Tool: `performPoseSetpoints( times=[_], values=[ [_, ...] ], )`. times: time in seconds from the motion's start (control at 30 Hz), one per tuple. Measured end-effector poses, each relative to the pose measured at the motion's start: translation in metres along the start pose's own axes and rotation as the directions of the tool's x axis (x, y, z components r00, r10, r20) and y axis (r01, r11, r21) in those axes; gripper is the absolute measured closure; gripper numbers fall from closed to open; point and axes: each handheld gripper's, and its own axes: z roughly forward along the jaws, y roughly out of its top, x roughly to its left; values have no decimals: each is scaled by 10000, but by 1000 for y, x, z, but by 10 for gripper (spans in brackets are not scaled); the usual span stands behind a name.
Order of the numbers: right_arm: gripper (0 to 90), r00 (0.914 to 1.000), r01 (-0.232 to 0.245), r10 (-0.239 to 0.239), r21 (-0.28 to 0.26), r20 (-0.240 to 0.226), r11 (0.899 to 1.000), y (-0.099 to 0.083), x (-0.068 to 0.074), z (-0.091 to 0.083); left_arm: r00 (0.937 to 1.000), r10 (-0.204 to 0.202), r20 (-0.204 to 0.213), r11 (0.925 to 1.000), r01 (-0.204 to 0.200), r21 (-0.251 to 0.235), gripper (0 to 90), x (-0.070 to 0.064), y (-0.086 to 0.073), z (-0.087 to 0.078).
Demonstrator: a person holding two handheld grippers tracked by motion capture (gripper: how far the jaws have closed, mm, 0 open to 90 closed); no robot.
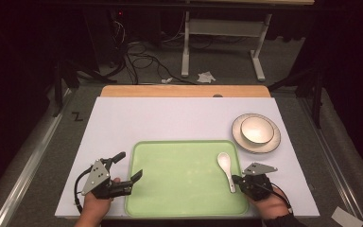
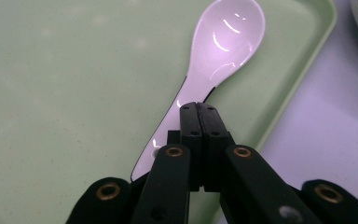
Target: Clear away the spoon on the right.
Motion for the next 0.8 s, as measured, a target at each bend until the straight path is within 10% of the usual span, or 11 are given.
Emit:
performPoseSetpoints(
  times=[0.8],
  values=[
    [899,9955,702,-654,694,-691,9951,-1,15,13,10000,49,16,10000,-49,78,155,-1,0,0]
  ],
)
